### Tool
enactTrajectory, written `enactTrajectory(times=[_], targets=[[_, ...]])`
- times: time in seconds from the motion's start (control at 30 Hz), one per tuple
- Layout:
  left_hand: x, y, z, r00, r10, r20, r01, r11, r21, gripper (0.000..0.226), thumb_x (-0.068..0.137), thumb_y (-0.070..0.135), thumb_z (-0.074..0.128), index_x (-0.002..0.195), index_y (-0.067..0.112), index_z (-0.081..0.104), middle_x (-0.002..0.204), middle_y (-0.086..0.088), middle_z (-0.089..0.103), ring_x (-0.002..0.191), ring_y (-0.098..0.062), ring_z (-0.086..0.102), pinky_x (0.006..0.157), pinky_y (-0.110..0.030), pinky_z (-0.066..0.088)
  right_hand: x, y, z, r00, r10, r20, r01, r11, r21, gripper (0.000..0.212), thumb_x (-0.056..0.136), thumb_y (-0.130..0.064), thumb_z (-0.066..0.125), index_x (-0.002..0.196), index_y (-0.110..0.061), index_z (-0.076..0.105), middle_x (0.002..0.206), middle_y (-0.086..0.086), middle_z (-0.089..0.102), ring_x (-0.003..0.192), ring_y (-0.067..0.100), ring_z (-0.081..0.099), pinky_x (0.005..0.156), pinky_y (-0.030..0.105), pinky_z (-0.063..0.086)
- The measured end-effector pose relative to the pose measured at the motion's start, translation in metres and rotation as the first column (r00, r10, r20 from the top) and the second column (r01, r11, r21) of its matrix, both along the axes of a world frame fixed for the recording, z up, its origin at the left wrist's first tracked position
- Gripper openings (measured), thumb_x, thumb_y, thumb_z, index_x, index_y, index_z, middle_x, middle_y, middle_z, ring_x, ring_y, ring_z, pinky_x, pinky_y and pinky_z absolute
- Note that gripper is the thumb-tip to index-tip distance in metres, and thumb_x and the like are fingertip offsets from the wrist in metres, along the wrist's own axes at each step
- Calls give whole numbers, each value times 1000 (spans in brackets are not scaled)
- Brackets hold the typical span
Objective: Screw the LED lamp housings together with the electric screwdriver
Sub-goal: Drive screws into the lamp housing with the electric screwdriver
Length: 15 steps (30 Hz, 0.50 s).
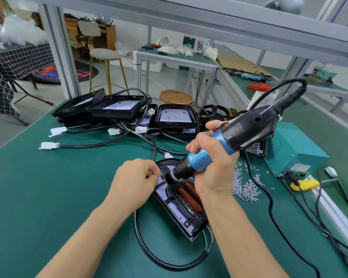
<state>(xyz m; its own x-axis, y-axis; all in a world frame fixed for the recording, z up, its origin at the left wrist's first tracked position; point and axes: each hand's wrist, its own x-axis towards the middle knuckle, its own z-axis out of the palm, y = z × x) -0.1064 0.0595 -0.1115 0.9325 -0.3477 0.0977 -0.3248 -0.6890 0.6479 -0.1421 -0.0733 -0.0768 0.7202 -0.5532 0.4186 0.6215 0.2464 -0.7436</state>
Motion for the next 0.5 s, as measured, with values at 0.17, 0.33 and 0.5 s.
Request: enactTrajectory(times=[0.17, 0.33, 0.5], targets=[[-3, -1, -4, 1000, -23, 21, 22, 999, 33, 12, 82, 13, 63, 80, 25, 67, 69, 11, 63, 78, -17, 63, 73, -28, 48, 0, 4, 0, 1000, 25, 14, -25, 999, -38, 27, 68, 5, 52, 83, -17, 57, 52, -3, 49, 46, 16, 46, 52, 26, 45], [-2, -3, -7, 999, -17, 43, 15, 999, 46, 15, 82, 12, 61, 81, 25, 66, 68, 11, 60, 79, -20, 61, 70, -27, 46, 0, 6, 0, 997, 73, 7, -72, 993, -90, 29, 69, 6, 53, 80, -20, 59, 55, -3, 52, 46, 16, 48, 53, 26, 45], [-1, -2, -7, 998, -17, 54, 14, 998, 53, 15, 82, 13, 61, 80, 27, 66, 69, 12, 61, 78, -19, 60, 71, -28, 47, -4, 3, 3, 997, 74, -17, -74, 997, -20, 31, 69, 4, 54, 75, -25, 62, 55, -3, 50, 46, 16, 48, 53, 27, 46]])
